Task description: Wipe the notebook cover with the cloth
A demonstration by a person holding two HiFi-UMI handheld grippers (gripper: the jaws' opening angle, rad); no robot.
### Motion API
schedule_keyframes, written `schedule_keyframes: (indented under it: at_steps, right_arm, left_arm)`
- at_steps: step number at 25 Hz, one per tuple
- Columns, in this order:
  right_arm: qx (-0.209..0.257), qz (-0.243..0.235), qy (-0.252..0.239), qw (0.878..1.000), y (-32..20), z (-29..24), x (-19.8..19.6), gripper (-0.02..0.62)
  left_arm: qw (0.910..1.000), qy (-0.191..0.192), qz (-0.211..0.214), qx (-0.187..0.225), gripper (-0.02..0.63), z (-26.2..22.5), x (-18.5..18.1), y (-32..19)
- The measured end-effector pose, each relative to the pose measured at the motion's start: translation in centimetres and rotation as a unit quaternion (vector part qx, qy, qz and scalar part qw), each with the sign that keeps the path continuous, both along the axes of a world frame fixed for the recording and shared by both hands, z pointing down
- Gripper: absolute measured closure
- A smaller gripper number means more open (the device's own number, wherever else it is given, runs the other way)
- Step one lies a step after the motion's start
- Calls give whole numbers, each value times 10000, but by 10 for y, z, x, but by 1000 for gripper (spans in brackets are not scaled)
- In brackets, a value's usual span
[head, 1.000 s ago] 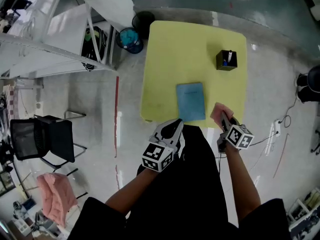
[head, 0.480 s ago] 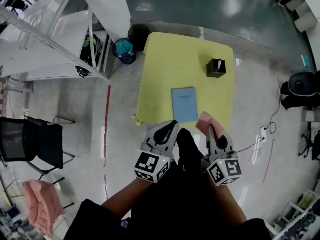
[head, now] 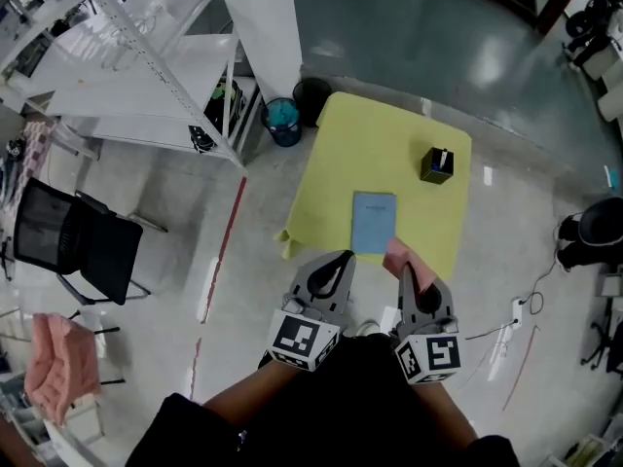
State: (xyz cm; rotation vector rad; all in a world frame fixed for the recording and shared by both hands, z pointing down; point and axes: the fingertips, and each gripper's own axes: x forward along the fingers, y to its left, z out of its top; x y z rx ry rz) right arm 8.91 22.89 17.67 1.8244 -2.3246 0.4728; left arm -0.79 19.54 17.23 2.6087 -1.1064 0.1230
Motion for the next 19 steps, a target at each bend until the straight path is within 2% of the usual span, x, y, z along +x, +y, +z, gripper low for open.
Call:
schedule_keyframes:
  at_steps: [9,15,19]
  right_arm:
    - [485,36,361,9982,73,-42,61,560]
    - [444,73,376,9983,114,-39,94,560]
    - [323,69,348,9988,128,-27,111,560]
  left_arm:
    - [9991,-1,-249,356,601,-26,56,82]
    - [9973,-13,-320,655,600,-40,88,116]
    - [9980,-80,-181,604,600,-32,115,126]
